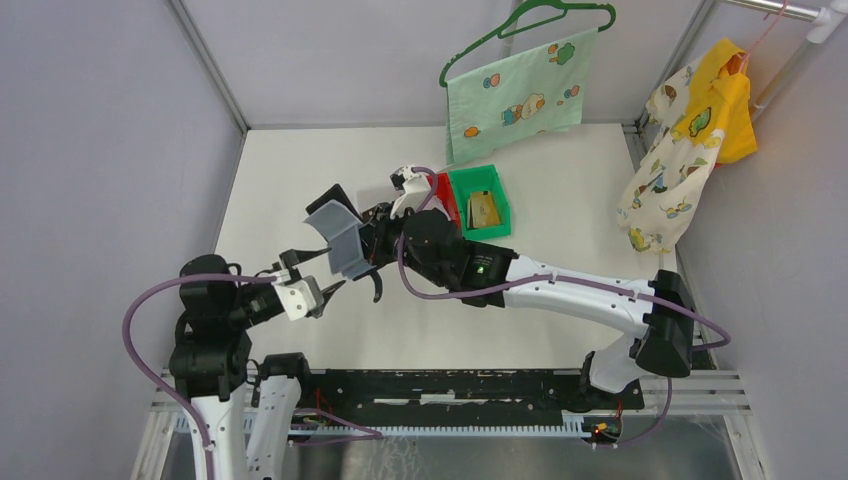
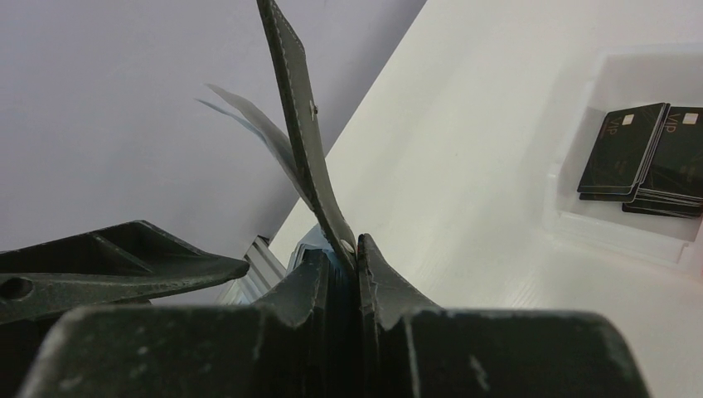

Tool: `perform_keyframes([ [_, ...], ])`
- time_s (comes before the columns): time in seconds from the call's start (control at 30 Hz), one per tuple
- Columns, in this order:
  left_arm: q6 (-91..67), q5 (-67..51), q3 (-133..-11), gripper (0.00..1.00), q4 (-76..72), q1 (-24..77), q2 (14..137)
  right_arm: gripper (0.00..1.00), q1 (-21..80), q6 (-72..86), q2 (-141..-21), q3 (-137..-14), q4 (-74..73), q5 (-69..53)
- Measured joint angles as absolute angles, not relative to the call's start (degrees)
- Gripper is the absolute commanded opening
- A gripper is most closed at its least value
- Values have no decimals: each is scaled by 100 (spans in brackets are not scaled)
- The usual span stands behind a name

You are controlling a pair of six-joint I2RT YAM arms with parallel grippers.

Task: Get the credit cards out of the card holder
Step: Remove the credit card from the card holder.

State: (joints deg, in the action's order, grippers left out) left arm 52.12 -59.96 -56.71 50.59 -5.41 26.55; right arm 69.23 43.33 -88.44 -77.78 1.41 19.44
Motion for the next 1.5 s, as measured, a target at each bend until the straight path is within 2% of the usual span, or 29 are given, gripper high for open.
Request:
perform_keyframes([
  [0.4, 5419, -5599, -5391, 61, 4665, -543, 2602, 0, 6941, 4495, -9030, -7894, 213, 1699],
  [0.8, 5623, -5301, -5349, 54, 4515, -543, 2569, 0, 6934, 4532, -9030, -7883, 349, 1678],
  [1.07, 5623, -5262, -5575, 56, 4648, -543, 2661, 0, 6928, 4379, -8943, -7522, 668, 1577],
  [1.5, 5749, -5544, -6051, 65, 5684, -543, 3039, 0, 6912, 3511, -8674, -6934, 1833, 412],
])
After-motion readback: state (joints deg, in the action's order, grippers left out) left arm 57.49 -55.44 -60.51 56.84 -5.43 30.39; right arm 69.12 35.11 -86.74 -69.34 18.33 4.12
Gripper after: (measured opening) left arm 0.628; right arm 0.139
